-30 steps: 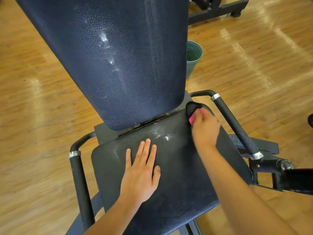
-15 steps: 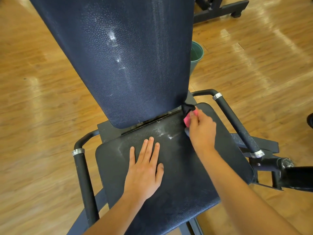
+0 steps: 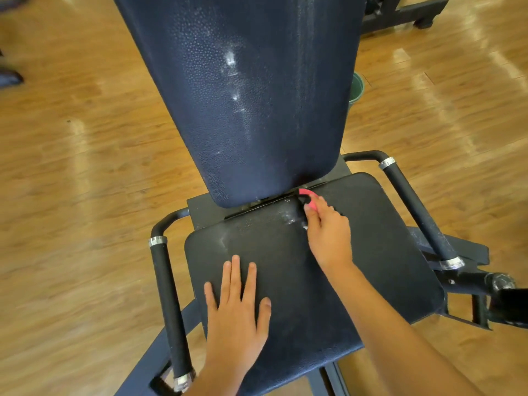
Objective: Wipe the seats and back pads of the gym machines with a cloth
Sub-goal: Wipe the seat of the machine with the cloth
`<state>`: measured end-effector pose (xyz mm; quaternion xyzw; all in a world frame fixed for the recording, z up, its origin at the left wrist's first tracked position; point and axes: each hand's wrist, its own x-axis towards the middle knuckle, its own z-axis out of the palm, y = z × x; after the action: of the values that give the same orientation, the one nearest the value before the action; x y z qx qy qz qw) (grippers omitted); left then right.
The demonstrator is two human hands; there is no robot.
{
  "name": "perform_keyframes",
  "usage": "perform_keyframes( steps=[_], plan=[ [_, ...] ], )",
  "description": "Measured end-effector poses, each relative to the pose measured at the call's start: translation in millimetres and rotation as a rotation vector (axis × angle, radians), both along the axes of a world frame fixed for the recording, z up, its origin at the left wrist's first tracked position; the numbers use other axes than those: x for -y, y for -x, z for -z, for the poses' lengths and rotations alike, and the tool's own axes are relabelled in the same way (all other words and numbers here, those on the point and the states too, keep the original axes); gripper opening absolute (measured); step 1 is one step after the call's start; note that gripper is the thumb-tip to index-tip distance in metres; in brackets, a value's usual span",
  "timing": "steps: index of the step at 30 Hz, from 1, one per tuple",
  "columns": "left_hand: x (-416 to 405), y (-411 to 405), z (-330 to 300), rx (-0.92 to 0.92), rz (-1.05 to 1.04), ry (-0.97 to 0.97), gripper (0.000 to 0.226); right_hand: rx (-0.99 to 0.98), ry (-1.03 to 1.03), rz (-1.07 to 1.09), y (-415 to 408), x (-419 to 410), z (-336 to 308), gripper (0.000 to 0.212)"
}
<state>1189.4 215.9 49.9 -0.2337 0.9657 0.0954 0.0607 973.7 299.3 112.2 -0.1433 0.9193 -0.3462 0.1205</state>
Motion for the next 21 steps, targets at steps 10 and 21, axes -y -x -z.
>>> perform_keyframes(
  steps=[10, 21],
  plan=[
    [-12, -18, 10, 0.01, -0.032, 0.024, 0.067, -0.113, -0.202, -0.289, -72, 34, 12, 0.036],
    [-14, -19, 12, -0.016, -0.048, 0.032, 0.067, -0.21, -0.057, 0.082, -16, 38, 3, 0.029]
  ],
)
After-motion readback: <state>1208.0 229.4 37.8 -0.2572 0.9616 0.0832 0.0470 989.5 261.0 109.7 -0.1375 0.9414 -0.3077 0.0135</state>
